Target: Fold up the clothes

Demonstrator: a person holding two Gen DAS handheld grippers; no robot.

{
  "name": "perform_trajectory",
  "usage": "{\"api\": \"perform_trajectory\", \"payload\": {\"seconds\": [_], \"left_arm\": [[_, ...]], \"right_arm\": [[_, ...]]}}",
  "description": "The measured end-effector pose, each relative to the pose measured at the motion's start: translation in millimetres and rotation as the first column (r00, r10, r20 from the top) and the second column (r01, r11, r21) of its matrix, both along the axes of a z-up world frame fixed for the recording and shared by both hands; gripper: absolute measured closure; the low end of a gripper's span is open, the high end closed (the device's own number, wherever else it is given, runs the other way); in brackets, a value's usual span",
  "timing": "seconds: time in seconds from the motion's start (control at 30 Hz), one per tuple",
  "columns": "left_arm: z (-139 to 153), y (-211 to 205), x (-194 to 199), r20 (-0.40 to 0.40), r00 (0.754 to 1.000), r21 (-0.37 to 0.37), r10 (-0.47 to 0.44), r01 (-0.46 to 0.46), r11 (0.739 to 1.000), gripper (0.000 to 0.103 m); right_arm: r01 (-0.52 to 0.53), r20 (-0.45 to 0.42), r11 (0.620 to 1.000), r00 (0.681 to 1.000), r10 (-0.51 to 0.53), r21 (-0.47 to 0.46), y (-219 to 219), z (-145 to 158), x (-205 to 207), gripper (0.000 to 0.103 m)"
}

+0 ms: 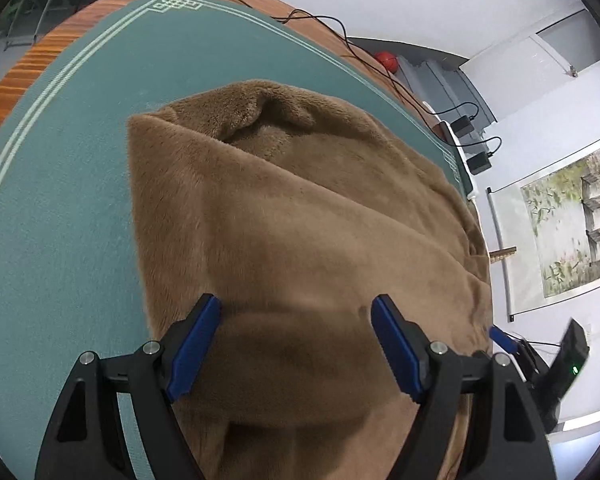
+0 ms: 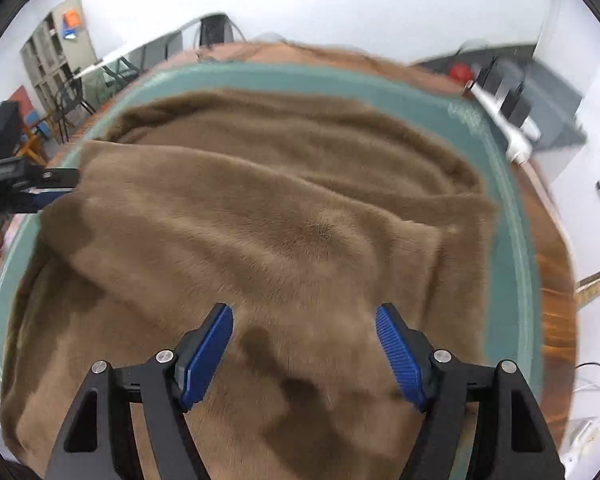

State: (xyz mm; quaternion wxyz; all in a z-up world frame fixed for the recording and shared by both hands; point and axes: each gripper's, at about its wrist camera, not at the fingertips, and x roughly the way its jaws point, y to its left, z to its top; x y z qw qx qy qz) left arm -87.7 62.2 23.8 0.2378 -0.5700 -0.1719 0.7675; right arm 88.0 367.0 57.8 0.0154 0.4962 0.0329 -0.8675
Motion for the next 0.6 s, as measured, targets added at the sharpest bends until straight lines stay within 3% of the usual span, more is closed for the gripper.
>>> {"api": "perform_trajectory", "payload": {"seconds": [0.2, 0.3, 0.6], "left_arm": [[42, -20, 75, -0.086, 0.996, -0.036, -0.027, 0.024, 0.999, 0.022], [51, -35, 128, -0.126, 0.992, -0.096, -0.009, -0.003, 0.995, 0.022], [35, -83, 294, -0.132, 0.99, -0.246, 0.053, -0.085, 0.966, 0.022]], "right_arm": [[0.03, -0.045, 0.999, 0.998, -0.032, -0.036, 16, 21, 88, 0.027], [0.008, -0.045, 0.999, 0.999, -0.01, -0.045, 15, 23, 145, 0.027], [-0.093, -0.018, 0.995, 0.995, 0.093, 0.019, 9, 3, 294, 0.027]]}}
